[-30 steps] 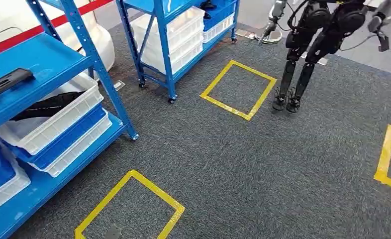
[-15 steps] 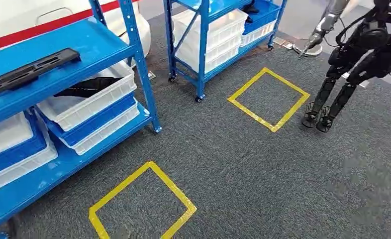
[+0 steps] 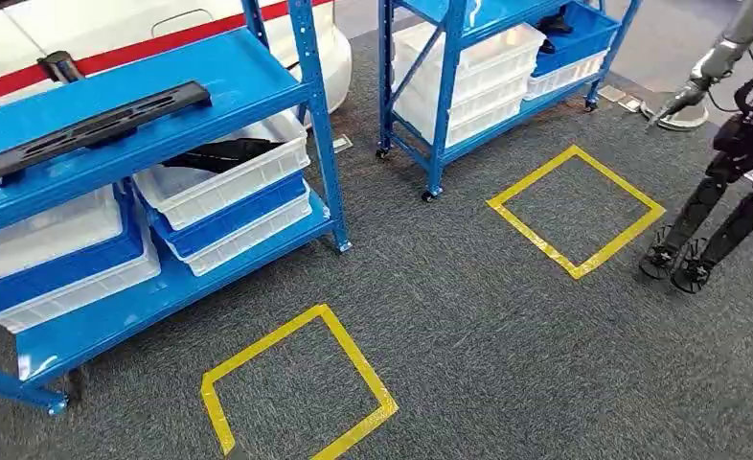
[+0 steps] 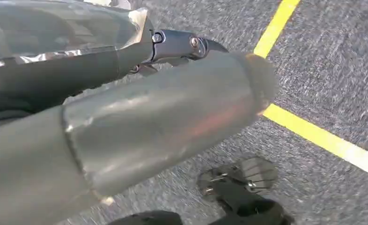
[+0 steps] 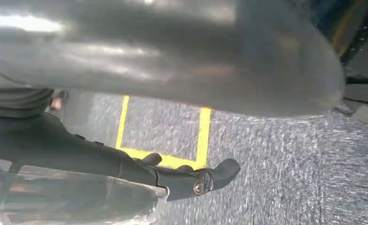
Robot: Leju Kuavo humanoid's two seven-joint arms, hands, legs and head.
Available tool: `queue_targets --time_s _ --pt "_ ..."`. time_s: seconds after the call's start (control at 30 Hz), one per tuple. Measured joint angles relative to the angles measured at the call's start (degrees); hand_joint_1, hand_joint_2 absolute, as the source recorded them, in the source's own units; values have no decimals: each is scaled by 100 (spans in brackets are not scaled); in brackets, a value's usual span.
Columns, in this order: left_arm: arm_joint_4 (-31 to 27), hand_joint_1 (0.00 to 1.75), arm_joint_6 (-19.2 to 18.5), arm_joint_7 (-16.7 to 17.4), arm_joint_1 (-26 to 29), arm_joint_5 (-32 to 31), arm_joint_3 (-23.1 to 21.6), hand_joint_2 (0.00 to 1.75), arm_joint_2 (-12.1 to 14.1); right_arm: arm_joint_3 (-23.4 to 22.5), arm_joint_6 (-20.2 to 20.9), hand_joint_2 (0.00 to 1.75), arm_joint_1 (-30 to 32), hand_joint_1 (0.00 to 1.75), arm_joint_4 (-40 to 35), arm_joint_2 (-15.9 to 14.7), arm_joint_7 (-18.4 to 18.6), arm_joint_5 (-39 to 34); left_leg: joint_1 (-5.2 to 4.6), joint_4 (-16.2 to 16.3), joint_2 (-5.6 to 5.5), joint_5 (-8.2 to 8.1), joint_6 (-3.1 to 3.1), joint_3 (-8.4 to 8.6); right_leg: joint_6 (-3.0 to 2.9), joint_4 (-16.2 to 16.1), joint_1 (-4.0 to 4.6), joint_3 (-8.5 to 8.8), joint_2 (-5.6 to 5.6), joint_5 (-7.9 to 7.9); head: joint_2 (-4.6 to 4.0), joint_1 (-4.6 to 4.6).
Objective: Take the parts from the cabinet and place them on the table.
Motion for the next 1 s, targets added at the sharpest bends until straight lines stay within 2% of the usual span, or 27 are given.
queue_targets --time_s 0.03,0.07,0.1,0.13,0.17,0.2,0.23,0.27,0.33,0.37,0.4,0.43,0.47,0.5,0.53,0.57,0.6,0.63,0.67,0.7,0.73,0.77,0.87,0.9,0.93,0.97,1.0 --pt "0 0 0 0 9 2 9 0 -2 0 0 0 7 0 0 -2 11 0 0 443 18 -166 -2 -219 -17 0 20 -5 -97 -11 0 0" --pt "0 0 2 0 22 7 11 0 -4 0 0 0 6 0 0 -4 11 0 1 647 22 -198 1 -321 -23 0 33 -6 -160 -15 0 0" --pt "0 0 7 -2 48 40 18 0 -2 0 0 0 -1 0 0 -2 11 0 1 591 29 -81 26 -293 -36 0 50 1 -261 -24 0 0" --pt "0 0 20 -7 57 59 29 0 -2 0 0 0 -8 0 0 2 11 0 -3 291 48 109 54 -130 -42 0 61 13 -325 -31 0 -2" --pt "0 0 46 -20 60 68 48 0 -2 0 0 0 -16 0 0 7 11 0 -19 -193 105 348 96 140 -53 0 72 30 -398 -41 0 -2" --pt "0 0 68 -26 56 85 77 0 -2 0 -2 0 -25 0 0 20 11 0 -51 -736 311 542 173 454 -64 0 85 53 -460 -51 0 -2" --pt "-2 0 96 -31 39 114 92 0 -2 0 -2 0 -28 0 0 31 11 -2 -122 -1010 579 481 197 582 -32 6 131 60 -513 -78 0 2" --pt "-2 0 107 -35 25 131 107 0 -4 0 -18 0 -27 0 0 33 11 -11 -129 -1016 510 497 205 573 -8 4 156 42 -564 -93 0 9" --pt "-2 0 144 -74 61 210 162 0 -7 -33 -137 0 -53 0 0 35 2 -172 -161 -1022 380 497 221 537 20 -15 143 73 -687 -101 0 11" --pt "-2 0 155 -98 89 256 201 0 -7 -70 -184 0 -80 0 0 37 -11 -238 -163 -1074 300 518 252 552 40 -35 163 109 -757 -106 0 9" --pt "0 0 160 -107 112 289 241 0 -26 -109 -203 0 -85 0 -2 28 -15 -293 -66 -1173 237 588 284 647 79 15 186 86 -684 -155 0 11" --pt "0 0 166 -123 114 300 267 0 -22 -146 -203 0 -83 0 -2 17 -28 -314 -74 -1215 190 611 324 657 84 175 151 53 -373 -240 0 28" --pt "-2 0 166 -127 101 302 286 0 -15 -173 -201 0 -72 0 -2 17 -35 -326 -65 -1211 120 636 356 643 52 558 130 -143 -137 -423 0 35" --pt "-2 0 166 -131 88 308 302 0 -20 -186 -201 0 -70 0 -2 9 -41 -332 -59 -1211 35 637 361 626 36 1013 107 -373 -29 -612 0 48" --pt "-2 0 166 -131 91 311 315 0 -20 -208 -203 0 -66 0 -2 -2 -44 -343 -59 -1210 -54 638 361 622 38 1474 89 -611 15 -777 0 52" --pt "-2 0 166 -131 105 330 348 0 -22 -245 -203 0 -54 0 0 -11 -46 -356 -59 -1209 -145 638 359 622 78 1761 79 -768 26 -823 0 50" --pt "-2 0 171 -131 117 352 359 0 -22 -262 -205 0 -37 0 0 -13 -52 -365 -54 -1206 -230 642 353 626 128 1728 69 -776 27 -755 0 54" --pt "-2 0 179 -135 132 356 374 0 -28 -284 -227 0 -36 0 -2 -22 -61 -380 -48 -1201 -317 647 342 628 201 1431 48 -664 38 -580 0 50" --pt "-2 0 190 -151 134 361 398 0 -33 -302 -253 0 -38 0 -2 -24 -70 -393 -40 -1193 -399 650 325 629 274 973 30 -465 75 -359 0 52" --pt "-2 0 201 -166 131 361 413 0 -35 -315 -276 0 -42 0 -2 -24 -81 -402 -35 -1182 -475 653 303 628 332 474 -11 -246 210 -146 0 52" --pt "-2 0 216 -188 127 367 424 0 -35 -328 -297 0 -36 0 0 -20 -83 -413 -39 -1169 -541 652 260 604 355 74 -72 -86 571 -24 0 61" --pt "-2 0 216 -197 118 367 437 0 -33 -343 -301 0 -38 0 2 -13 -83 -417 -83 -1106 -611 617 208 589 271 -19 -40 -105 556 11 0 52" --pt "-2 0 229 -208 142 378 466 0 -17 -372 -306 0 -63 0 2 -15 -94 -424 -41 -1168 -767 645 98 558 129 -18 2 -8 363 19 0 48" --pt "-2 0 234 -208 149 391 496 0 13 -382 -306 0 -70 0 2 4 -105 -424 -16 -1126 -764 648 77 533 79 -45 -91 -11 271 53 0 52" --pt "-2 0 234 -210 154 394 503 0 2 -393 -310 0 -74 0 0 -7 -109 -424 -43 -980 -442 529 63 469 43 -45 -74 -5 224 66 0 33" --pt "-2 0 234 -212 149 394 503 0 0 -400 -310 0 -68 0 2 -2 -114 -422 -40 -667 -207 308 38 317 -4 -45 -61 0 146 56 0 -22" --pt "-2 0 234 -214 138 394 505 0 0 -404 -310 0 -55 0 2 0 -114 -420 -23 -193 -72 58 11 86 -17 -45 -40 4 57 46 0 -29"
